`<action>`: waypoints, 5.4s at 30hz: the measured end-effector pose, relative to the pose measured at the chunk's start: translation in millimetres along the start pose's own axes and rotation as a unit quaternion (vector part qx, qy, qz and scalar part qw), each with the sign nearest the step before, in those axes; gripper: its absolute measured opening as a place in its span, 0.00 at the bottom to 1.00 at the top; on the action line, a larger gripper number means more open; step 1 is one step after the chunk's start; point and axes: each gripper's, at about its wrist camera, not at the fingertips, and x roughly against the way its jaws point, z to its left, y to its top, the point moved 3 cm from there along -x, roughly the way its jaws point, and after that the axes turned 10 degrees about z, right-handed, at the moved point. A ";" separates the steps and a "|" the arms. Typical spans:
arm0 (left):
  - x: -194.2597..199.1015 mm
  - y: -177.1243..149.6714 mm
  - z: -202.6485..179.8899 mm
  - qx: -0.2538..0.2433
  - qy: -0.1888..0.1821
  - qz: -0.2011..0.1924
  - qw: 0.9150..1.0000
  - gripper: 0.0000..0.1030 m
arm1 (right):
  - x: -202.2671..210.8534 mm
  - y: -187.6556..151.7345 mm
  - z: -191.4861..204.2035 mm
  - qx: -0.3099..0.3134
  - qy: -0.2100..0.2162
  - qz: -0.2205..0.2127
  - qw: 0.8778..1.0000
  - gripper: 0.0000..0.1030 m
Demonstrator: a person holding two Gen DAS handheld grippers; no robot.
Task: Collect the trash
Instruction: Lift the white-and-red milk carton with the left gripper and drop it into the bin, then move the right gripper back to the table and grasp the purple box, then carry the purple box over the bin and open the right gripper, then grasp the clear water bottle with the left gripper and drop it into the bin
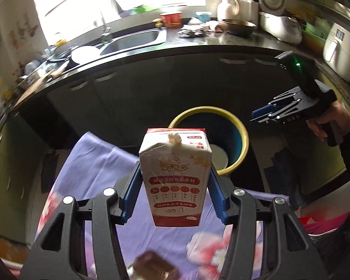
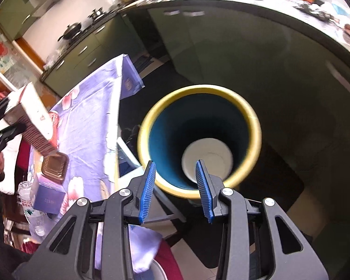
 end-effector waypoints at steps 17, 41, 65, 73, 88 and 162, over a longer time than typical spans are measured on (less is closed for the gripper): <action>-171.8 109.6 -75.3 -0.052 -0.039 0.096 0.993 0.59 | 36.1 -51.2 -62.7 -0.060 -0.006 -0.023 0.998 0.39; 130.1 -108.9 31.3 0.164 0.081 -0.070 0.981 0.77 | -2.8 -77.5 167.5 0.242 0.085 0.021 0.966 0.54; 192.3 -307.0 26.1 0.305 0.103 -0.087 0.943 0.81 | -98.5 -102.8 333.3 0.482 0.042 0.041 0.874 0.87; 184.7 -303.3 25.2 0.298 0.103 -0.080 0.946 0.81 | -115.9 -99.2 332.5 0.477 0.062 0.058 0.875 0.75; 172.9 -291.1 16.1 0.279 0.076 -0.091 0.953 0.82 | -44.9 -87.7 276.9 0.380 0.071 0.005 0.922 0.74; 45.5 -295.0 -7.2 0.273 0.041 0.114 0.954 0.50 | -59.3 -12.5 76.3 0.046 -0.060 -0.033 0.997 0.85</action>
